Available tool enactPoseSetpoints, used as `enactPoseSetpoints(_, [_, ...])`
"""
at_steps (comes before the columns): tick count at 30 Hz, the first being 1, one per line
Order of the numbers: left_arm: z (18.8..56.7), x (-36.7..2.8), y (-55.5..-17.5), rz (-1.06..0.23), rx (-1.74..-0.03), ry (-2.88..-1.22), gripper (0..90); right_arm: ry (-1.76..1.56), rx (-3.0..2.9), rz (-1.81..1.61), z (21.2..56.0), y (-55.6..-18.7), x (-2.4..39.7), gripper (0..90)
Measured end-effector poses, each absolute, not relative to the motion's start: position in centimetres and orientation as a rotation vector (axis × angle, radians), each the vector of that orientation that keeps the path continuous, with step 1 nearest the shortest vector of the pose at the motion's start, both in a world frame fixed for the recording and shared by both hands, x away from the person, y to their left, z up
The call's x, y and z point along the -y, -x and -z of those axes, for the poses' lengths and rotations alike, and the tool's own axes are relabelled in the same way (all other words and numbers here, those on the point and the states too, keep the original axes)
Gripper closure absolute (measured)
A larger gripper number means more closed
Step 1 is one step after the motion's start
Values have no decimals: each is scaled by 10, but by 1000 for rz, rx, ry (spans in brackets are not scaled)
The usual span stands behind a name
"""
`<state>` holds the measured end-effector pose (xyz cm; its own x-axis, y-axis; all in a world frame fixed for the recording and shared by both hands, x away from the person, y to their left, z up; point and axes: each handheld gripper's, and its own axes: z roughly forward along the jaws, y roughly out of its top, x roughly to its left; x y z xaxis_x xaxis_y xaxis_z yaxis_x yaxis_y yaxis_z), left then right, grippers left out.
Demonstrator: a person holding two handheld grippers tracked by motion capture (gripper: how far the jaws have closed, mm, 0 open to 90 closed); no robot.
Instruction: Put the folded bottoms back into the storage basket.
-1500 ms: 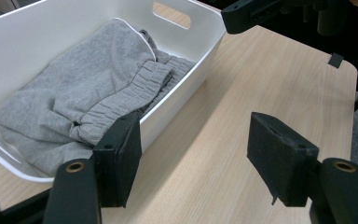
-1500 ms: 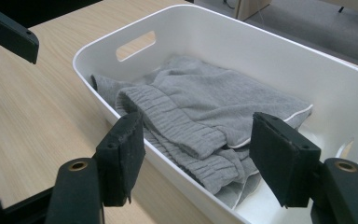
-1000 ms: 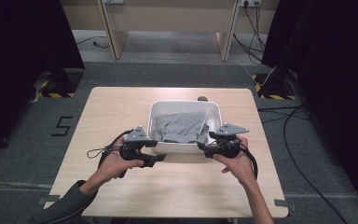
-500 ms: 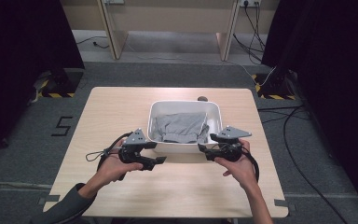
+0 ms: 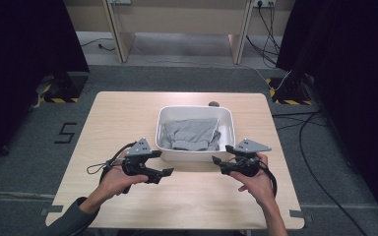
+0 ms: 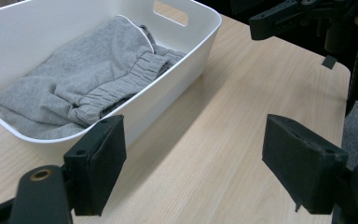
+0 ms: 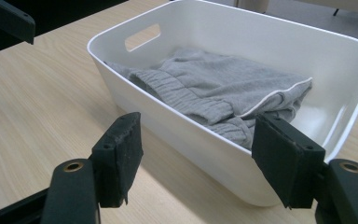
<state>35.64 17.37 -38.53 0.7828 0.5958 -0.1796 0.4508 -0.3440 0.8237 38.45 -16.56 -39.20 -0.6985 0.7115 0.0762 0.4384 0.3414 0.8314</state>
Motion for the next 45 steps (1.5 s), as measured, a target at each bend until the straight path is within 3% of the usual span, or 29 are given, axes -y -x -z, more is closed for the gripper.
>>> enactPoseSetpoints(45, [429,-192,-322,-181,-819,-1971,200,-1079,-2291,-1311,423,-346,189,321])
